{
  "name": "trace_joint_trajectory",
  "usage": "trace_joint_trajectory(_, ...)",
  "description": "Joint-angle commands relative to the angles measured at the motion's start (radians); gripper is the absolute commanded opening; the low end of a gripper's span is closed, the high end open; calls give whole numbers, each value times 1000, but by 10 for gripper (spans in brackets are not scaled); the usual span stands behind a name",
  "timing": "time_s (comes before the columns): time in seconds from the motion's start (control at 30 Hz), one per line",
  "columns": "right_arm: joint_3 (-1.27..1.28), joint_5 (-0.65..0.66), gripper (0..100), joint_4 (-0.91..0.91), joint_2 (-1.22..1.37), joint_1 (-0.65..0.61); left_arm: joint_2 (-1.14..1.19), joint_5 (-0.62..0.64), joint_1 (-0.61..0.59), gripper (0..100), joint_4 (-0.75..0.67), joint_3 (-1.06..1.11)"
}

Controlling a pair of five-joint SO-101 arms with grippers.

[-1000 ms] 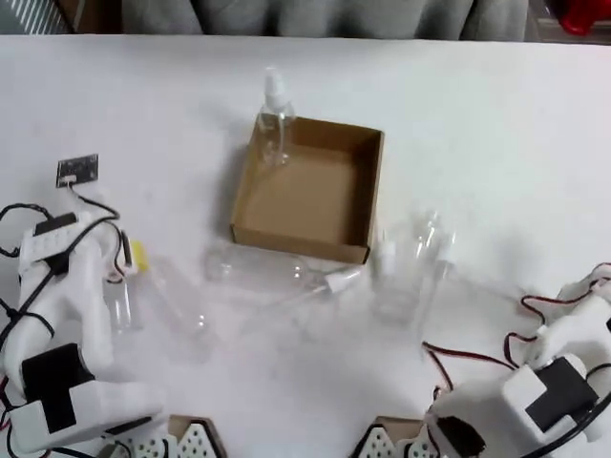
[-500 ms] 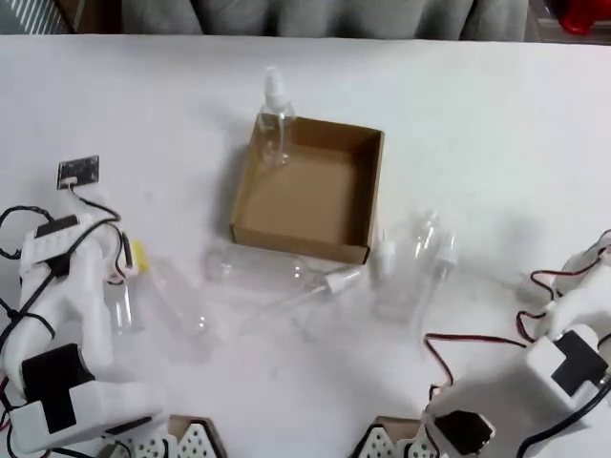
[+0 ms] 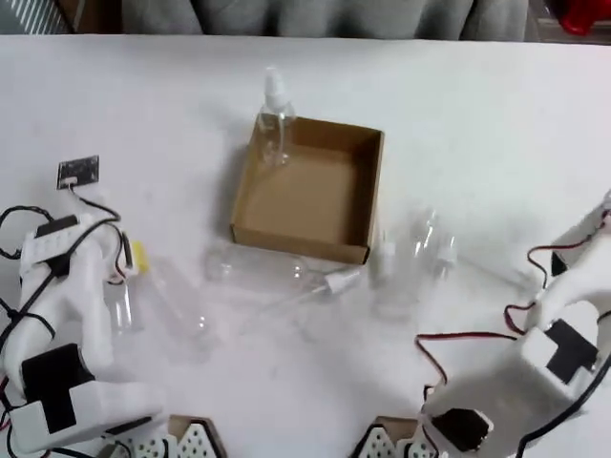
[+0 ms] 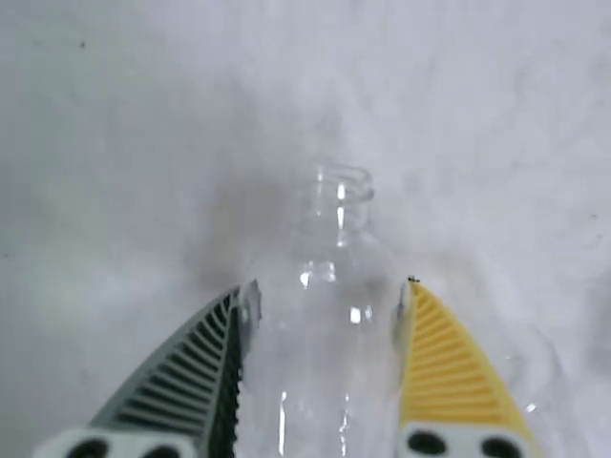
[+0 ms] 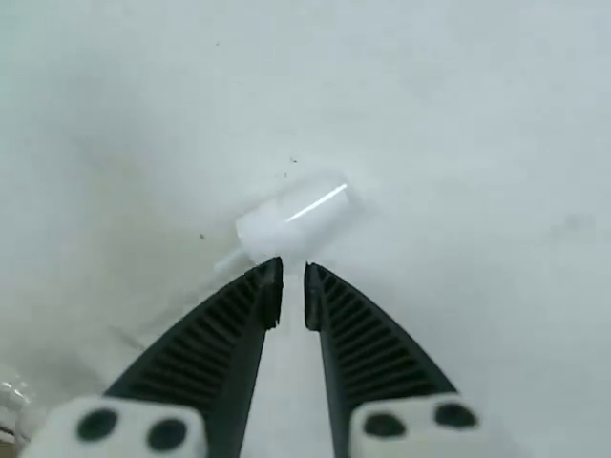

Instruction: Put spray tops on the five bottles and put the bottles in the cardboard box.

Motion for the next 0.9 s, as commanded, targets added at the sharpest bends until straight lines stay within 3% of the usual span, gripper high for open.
trace_joint_trajectory(0.0,-48,-126,22,-45,24,-24,-61,-37,10,20,-28,3)
trace_joint_trajectory(0.27,-71,-64,22,-102,156,-61,-61,-38,13,20,-28,3)
trace_joint_trajectory(0.53,-215,-63,23,82,165,-67,-61,-40,13,20,-28,3)
trace_joint_trajectory(0.7,-229,-14,127,120,140,-64,-61,-40,13,20,-28,5)
trace_joint_trajectory(0.87,-226,-11,140,143,134,-41,-61,-41,13,20,-28,5)
